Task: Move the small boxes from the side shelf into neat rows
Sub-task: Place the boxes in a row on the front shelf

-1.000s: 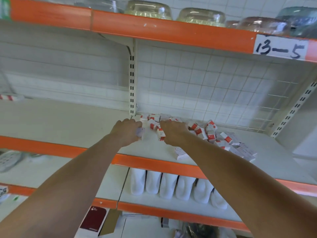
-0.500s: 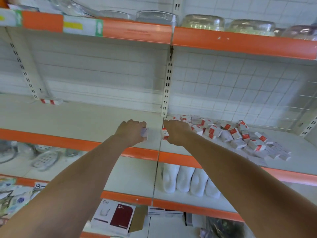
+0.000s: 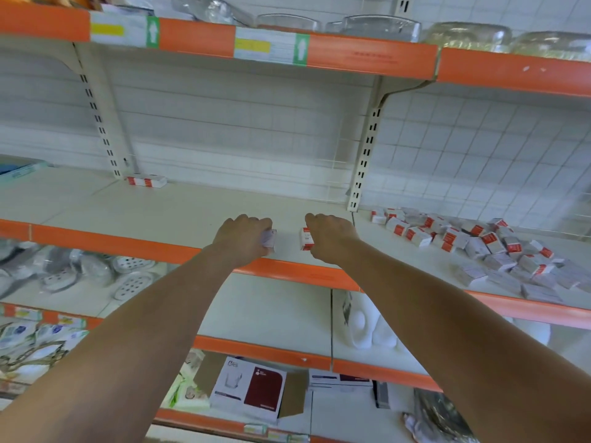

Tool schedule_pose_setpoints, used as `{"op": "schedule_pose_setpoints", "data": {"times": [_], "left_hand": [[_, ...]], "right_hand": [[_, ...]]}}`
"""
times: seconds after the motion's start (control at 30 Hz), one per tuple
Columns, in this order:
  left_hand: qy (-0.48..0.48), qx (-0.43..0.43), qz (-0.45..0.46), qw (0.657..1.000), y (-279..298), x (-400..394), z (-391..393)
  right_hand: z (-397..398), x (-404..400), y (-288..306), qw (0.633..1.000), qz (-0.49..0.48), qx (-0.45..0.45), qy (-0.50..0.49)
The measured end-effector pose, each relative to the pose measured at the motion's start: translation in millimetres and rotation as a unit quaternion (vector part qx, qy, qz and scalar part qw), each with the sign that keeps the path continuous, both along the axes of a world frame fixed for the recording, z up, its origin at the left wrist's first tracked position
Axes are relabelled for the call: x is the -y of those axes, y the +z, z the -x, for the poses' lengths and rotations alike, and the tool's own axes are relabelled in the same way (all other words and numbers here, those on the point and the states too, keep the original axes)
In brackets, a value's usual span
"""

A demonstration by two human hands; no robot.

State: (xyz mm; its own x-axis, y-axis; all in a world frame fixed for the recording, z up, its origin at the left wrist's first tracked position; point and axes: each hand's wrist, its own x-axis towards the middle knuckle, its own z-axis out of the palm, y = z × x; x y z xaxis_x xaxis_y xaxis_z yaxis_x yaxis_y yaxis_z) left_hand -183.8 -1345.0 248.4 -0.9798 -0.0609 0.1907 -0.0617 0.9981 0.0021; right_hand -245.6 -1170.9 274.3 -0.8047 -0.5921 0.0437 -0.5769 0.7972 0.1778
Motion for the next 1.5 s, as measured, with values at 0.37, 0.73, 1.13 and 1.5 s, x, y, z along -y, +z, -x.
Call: {"op": "schedule_pose_setpoints", "data": {"times": [0.37, 0.73, 1.13, 1.5], "left_hand": [[0.026, 0.001, -0.037, 0.999, -2.2, 76.2, -2.6], [0.089, 0.016, -0.041, 0.995, 9.7, 160.1, 19.1], [0.121, 0.011, -0.074, 0.99, 5.2, 230.3, 25.5], [0.088, 0.019, -0.07, 0.993, 1.1, 332.1, -0.5]], "right_hand": [[7.7, 82.6, -5.1, 0.999, 0.003, -0.003, 0.048], [49.0, 168.4, -8.1, 0.994, 0.008, -0.002, 0.108], [67.6, 250.8, -13.3, 0.99, -0.01, -0.014, 0.14], [30.4, 345.4, -13.8, 0.994, 0.004, -0.006, 0.105]]}}
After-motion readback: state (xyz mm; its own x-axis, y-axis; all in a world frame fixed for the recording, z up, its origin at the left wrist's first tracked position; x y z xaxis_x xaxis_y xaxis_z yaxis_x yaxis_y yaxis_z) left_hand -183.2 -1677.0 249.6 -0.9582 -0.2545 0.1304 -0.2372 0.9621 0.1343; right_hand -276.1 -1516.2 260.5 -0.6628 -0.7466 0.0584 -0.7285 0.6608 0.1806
